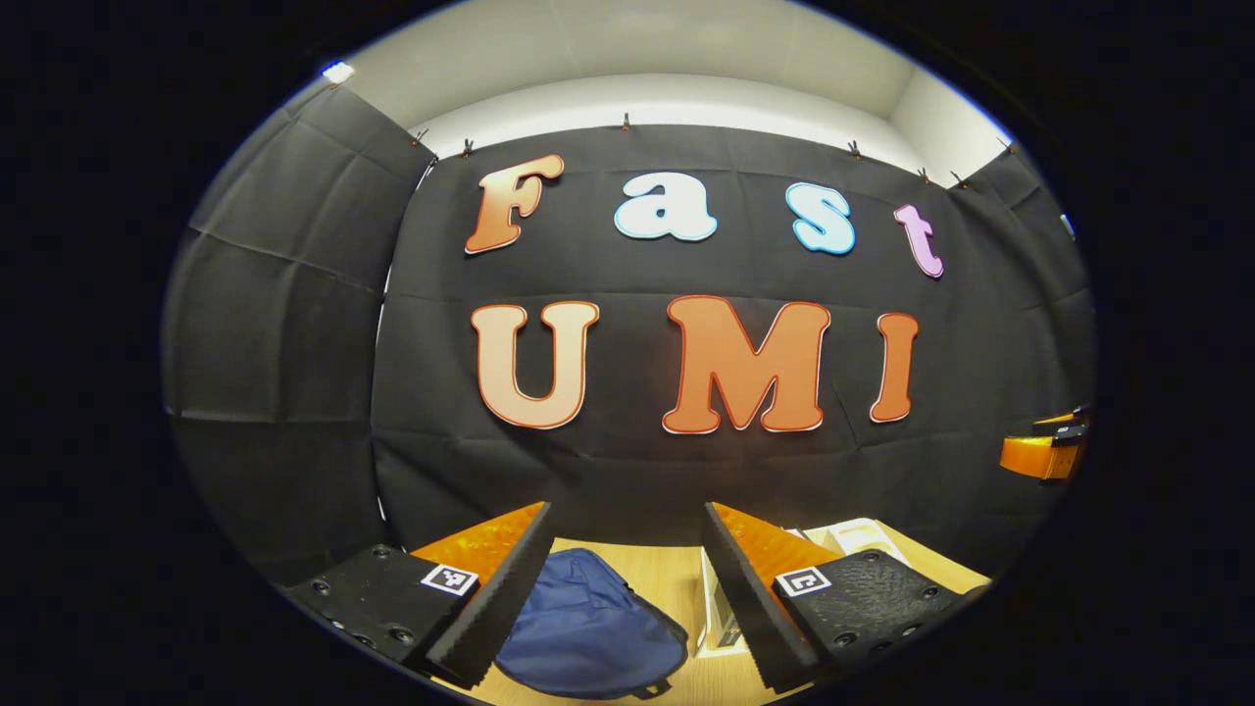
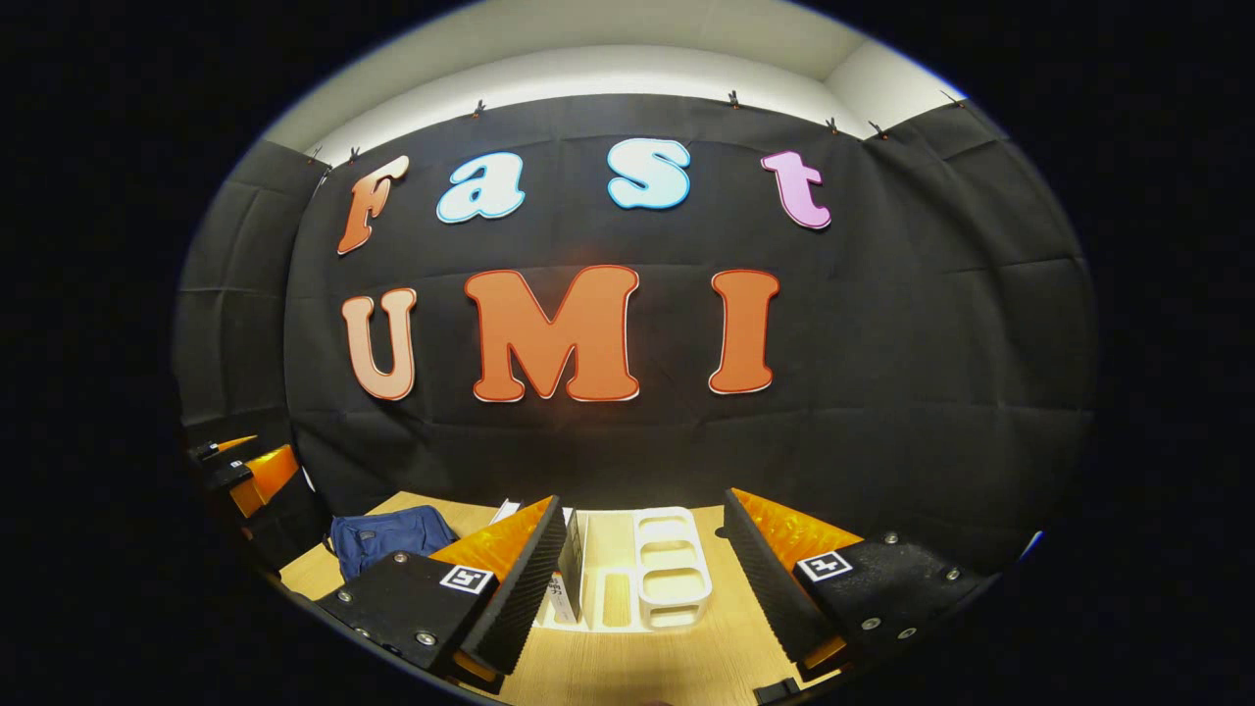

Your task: Open the schoolbag, grab two books from the bookshelf and put them into the schoolbag.

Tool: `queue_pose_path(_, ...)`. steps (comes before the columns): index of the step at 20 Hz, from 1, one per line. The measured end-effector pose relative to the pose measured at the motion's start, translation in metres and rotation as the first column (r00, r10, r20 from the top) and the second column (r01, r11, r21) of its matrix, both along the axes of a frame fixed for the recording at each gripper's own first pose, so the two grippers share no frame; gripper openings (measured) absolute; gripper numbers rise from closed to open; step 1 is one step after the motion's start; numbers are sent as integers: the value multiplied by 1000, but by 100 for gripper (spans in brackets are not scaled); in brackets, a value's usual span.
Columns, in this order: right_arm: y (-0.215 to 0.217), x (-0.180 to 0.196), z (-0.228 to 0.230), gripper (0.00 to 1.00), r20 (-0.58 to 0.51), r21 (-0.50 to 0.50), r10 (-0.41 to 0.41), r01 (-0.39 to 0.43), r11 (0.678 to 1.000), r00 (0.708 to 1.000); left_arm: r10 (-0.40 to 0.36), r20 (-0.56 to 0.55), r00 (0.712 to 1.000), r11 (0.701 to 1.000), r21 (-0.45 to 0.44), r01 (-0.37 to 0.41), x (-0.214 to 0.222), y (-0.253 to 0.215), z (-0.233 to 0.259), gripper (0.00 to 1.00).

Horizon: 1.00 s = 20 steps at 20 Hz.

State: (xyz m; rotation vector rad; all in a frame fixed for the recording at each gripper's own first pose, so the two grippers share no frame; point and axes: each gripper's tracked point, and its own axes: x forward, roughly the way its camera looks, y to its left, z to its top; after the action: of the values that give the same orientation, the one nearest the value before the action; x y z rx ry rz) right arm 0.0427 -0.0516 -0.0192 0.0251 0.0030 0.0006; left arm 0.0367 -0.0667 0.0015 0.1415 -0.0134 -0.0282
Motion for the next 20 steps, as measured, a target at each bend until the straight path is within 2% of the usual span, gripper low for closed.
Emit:
queue_pose_path(6, 3, 1, -1, 96, -5, -2, 10, -10, 1000, 1000, -4, -2, 1000, 999, -43, 3, -1, 5, -5, 93)
queue_pose_path(10, 2, 1, -2, 97, -14, 4, 13, -13, 1000, 1000, -25, -9, 1000, 994, -110, 24, 0, 3, -9, 94)
queue_pose_path(13, 2, 2, -3, 96, -23, 5, 12, -12, 1000, 1000, 14, -43, 999, 998, -61, -16, 7, 13, -21, 93)
queue_pose_path(20, 0, 7, -12, 96, -55, 16, 9, -8, 1000, 998, 29, -115, 993, 1000, -7, -30, 15, 15, -50, 94)
